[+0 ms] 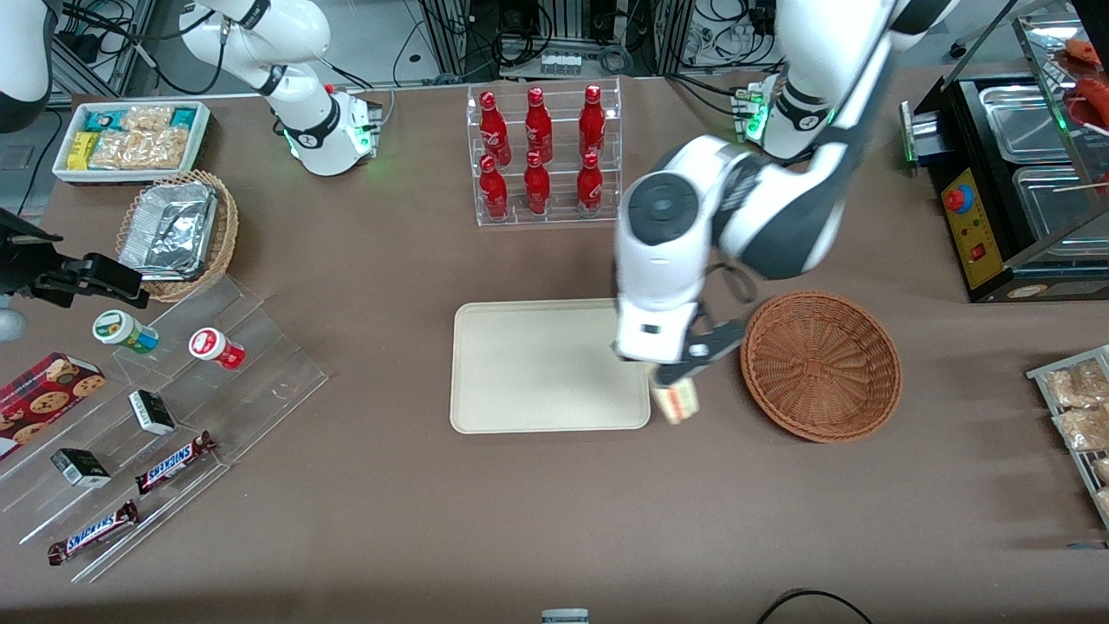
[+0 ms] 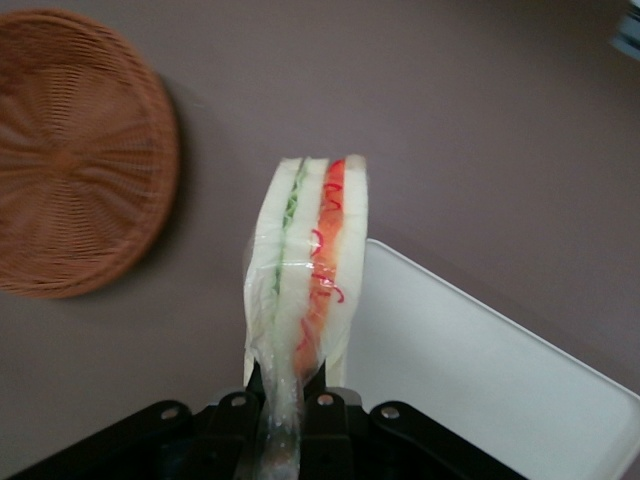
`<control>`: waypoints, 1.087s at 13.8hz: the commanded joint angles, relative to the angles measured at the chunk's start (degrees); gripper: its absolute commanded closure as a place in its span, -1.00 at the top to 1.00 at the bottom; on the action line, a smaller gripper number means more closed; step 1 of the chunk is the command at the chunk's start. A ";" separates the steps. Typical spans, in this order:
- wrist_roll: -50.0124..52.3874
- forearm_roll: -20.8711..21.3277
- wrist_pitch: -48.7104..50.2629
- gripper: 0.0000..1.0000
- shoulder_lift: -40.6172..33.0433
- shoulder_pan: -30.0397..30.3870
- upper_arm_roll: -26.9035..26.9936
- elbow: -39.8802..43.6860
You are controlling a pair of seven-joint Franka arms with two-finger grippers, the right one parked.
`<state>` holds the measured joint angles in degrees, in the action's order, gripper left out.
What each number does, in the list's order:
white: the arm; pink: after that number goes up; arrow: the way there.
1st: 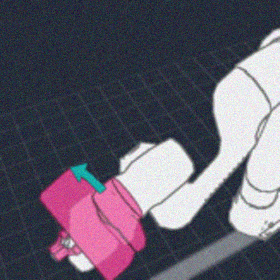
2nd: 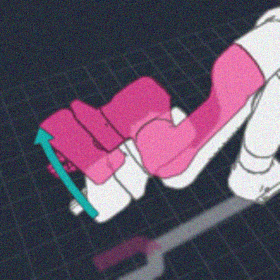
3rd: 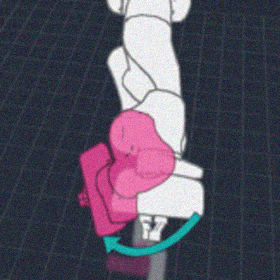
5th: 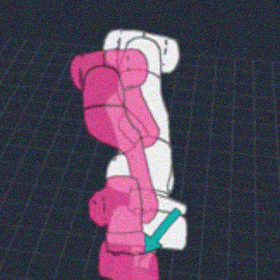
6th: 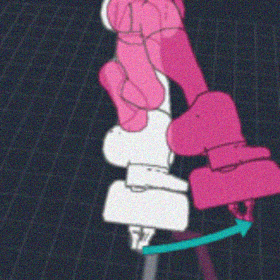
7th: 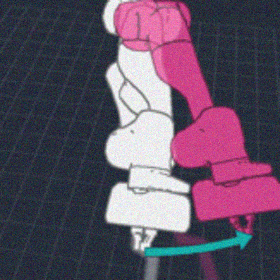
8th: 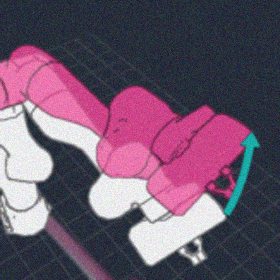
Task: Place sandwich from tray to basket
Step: 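Lift the sandwich and carry it over the wicker basket, then lower the sandwich into the basket and open the left gripper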
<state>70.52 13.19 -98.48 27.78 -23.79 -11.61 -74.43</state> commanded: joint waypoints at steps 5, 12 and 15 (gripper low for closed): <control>0.06 -1.94 9.53 -1.00 -5.37 13.32 -0.52 -2.39; -10.31 -6.86 -3.62 -1.00 -15.47 23.96 -0.43 -22.48; -10.50 -6.69 -14.78 -1.00 -17.93 25.72 -0.43 -32.60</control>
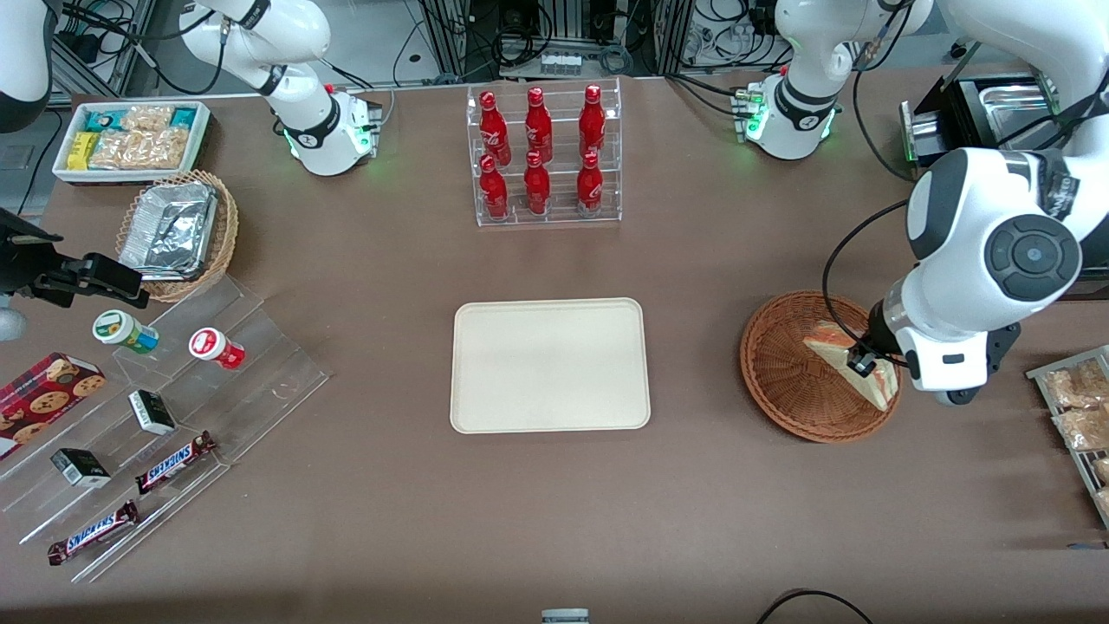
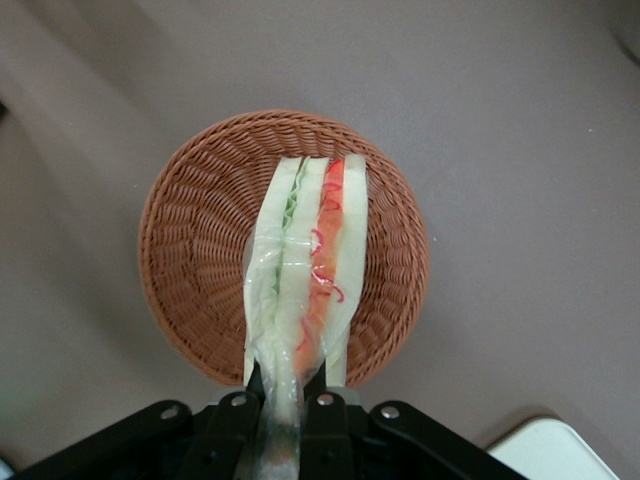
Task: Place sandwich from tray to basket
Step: 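Lower the sandwich into the basket and open the left gripper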
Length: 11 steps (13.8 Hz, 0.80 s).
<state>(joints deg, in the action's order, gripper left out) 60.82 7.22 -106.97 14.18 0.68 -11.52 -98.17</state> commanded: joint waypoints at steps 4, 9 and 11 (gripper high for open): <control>-0.79 -0.36 -19.30 -1.00 -5.20 1.61 -0.26 -18.97; -0.96 0.17 -30.80 -1.00 -4.33 2.74 0.18 -26.97; -1.22 0.17 -31.98 -1.00 -4.33 3.89 0.18 -27.61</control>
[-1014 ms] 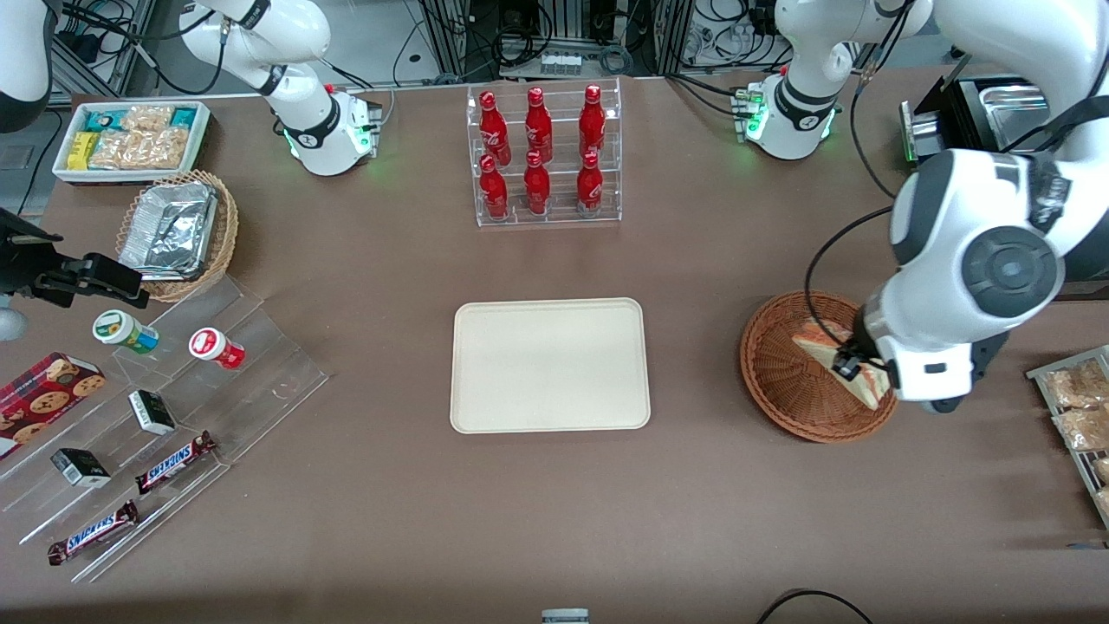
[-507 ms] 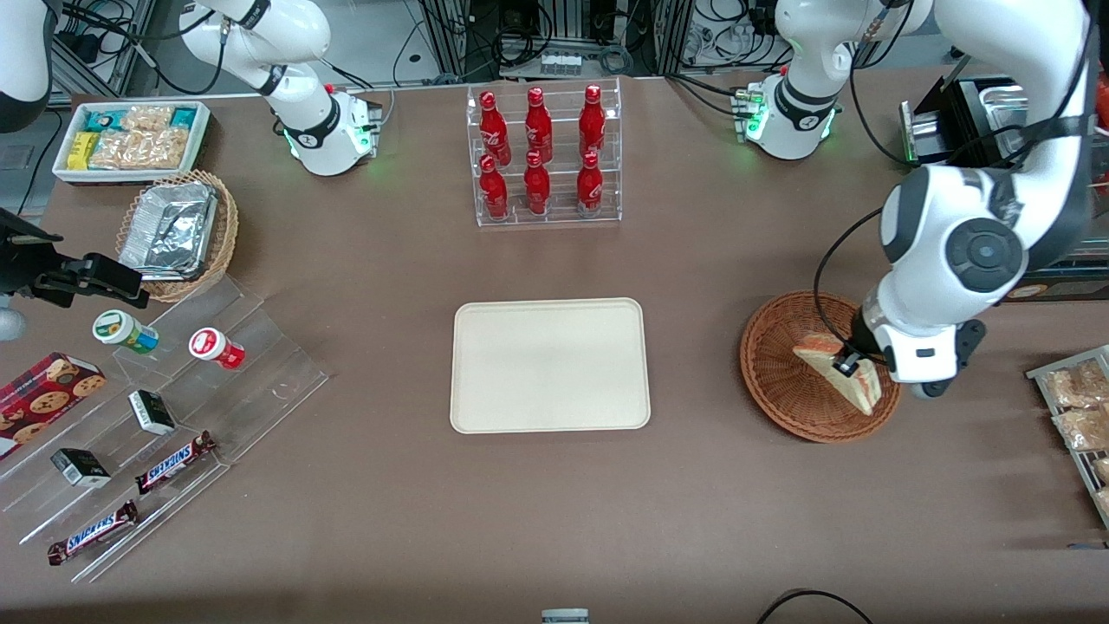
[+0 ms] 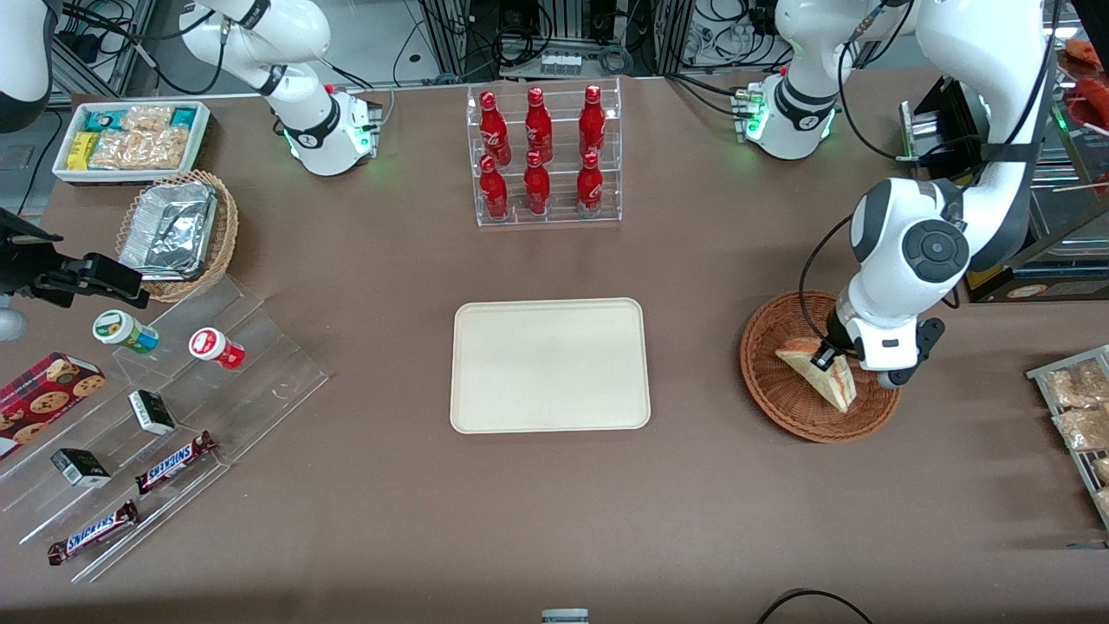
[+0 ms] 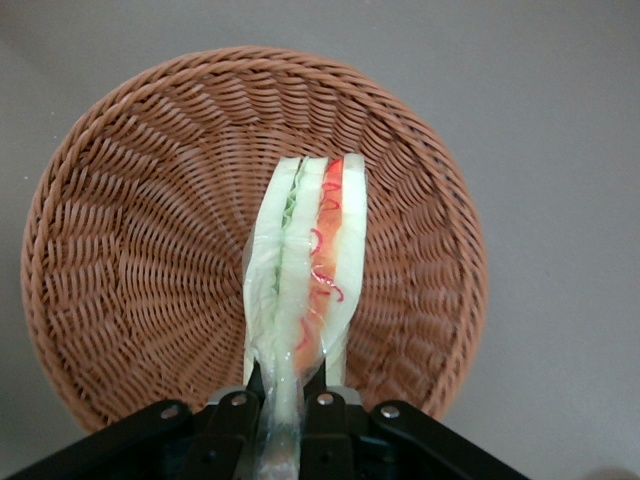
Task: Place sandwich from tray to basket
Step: 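Lower the sandwich into the basket and open the left gripper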
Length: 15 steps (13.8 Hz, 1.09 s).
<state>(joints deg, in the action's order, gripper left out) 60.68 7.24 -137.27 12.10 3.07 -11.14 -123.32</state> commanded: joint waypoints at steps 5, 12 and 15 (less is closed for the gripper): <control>-1.09 0.14 -2.12 -1.00 0.28 1.76 -0.20 -1.66; -0.04 2.08 -1.51 0.99 3.19 1.67 -0.20 0.70; -0.30 1.99 7.33 0.99 2.14 1.41 -0.46 5.52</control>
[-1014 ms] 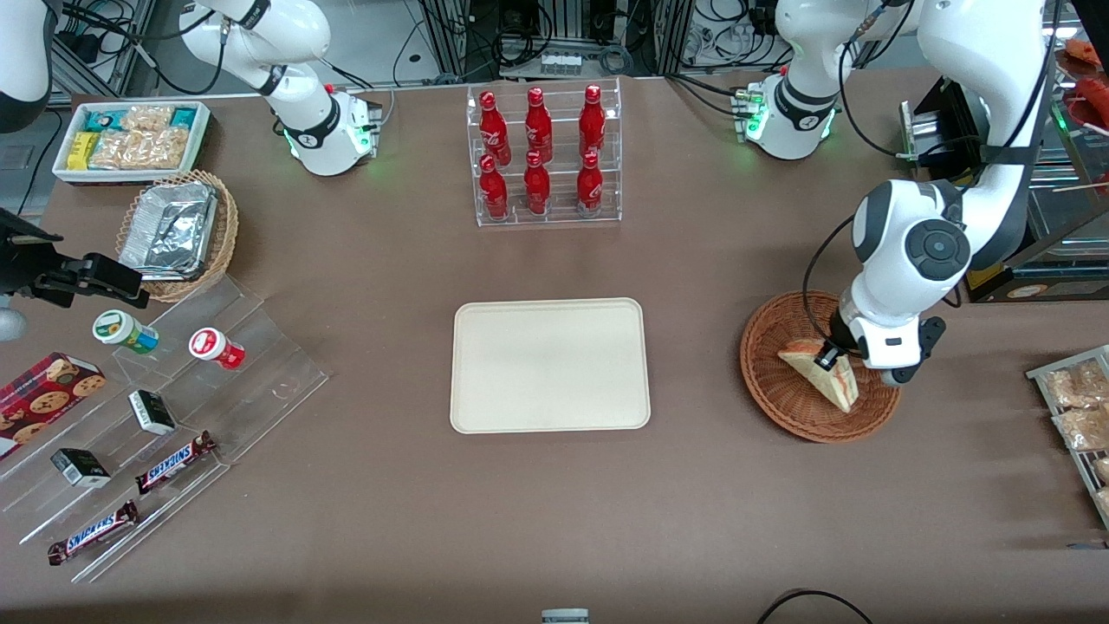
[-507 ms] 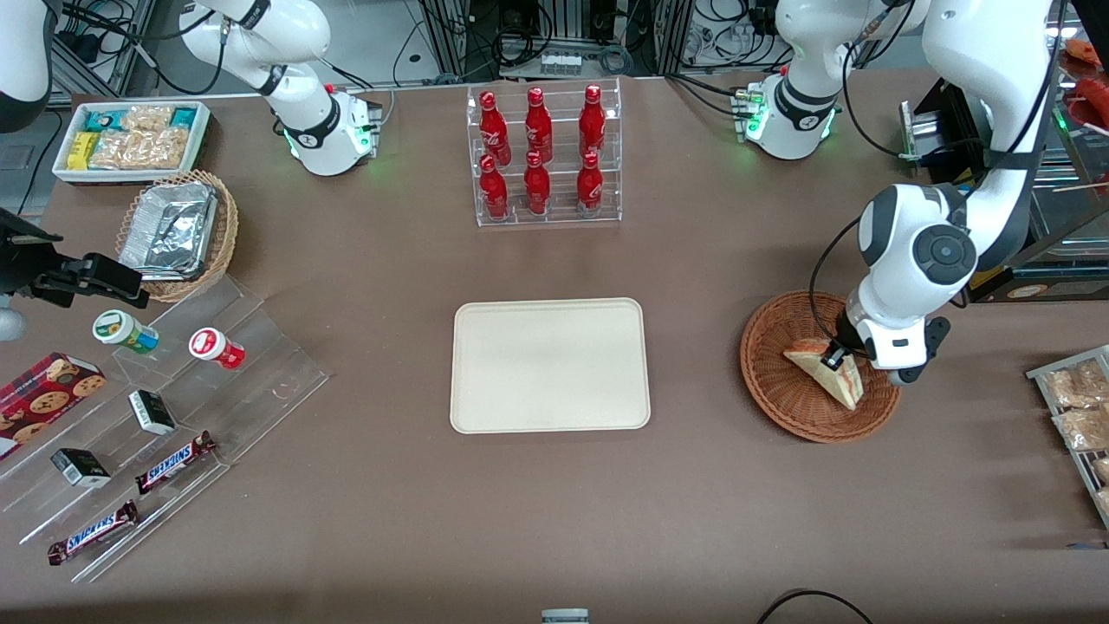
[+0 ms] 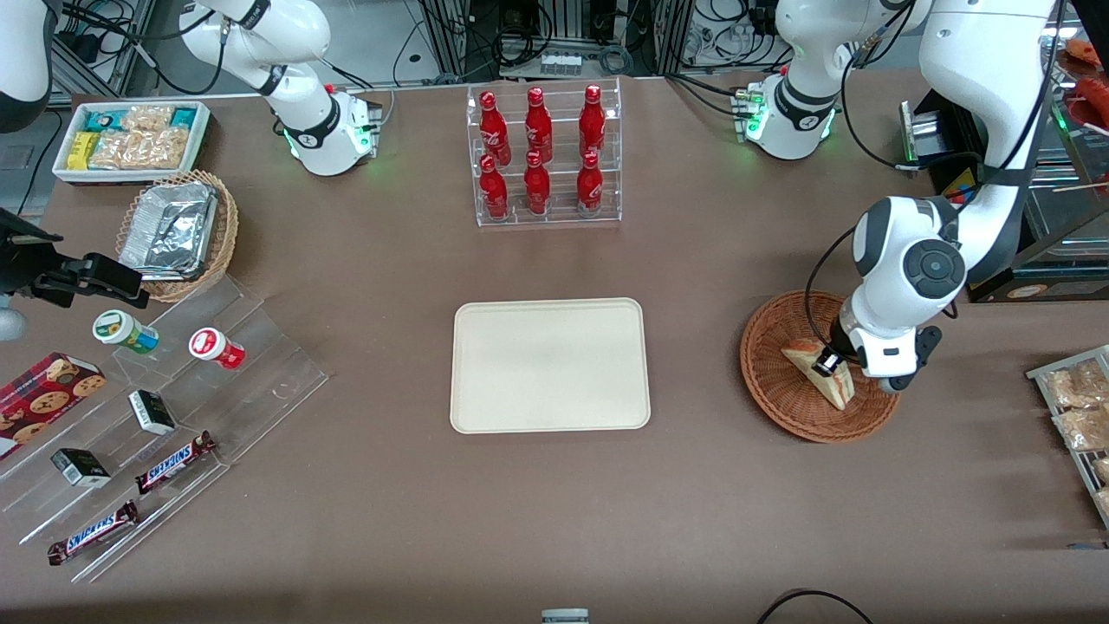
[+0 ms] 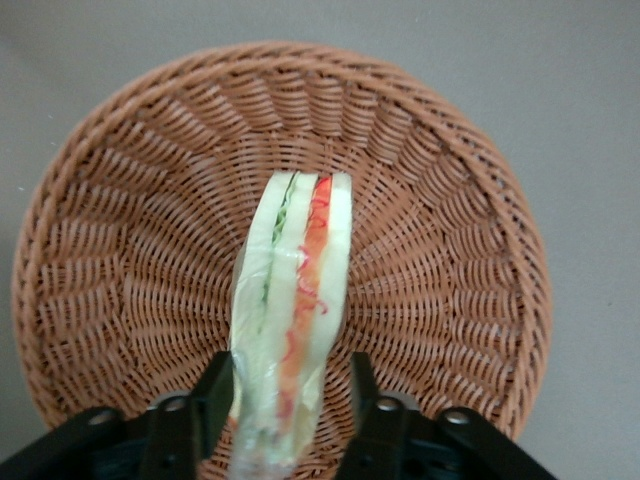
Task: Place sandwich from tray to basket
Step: 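Lower the sandwich into the basket and open the left gripper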
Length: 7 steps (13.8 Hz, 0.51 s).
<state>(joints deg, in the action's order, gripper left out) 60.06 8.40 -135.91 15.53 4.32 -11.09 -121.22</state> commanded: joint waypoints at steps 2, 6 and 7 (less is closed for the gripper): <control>-0.38 0.74 14.75 0.99 -3.30 0.08 -0.86 8.08; -3.53 0.39 33.28 0.99 -6.47 -0.01 -2.44 20.03; -6.16 0.04 38.04 0.99 -7.35 -0.01 -2.44 22.24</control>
<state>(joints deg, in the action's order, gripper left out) 57.63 8.42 -105.33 9.58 4.17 -13.29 -103.23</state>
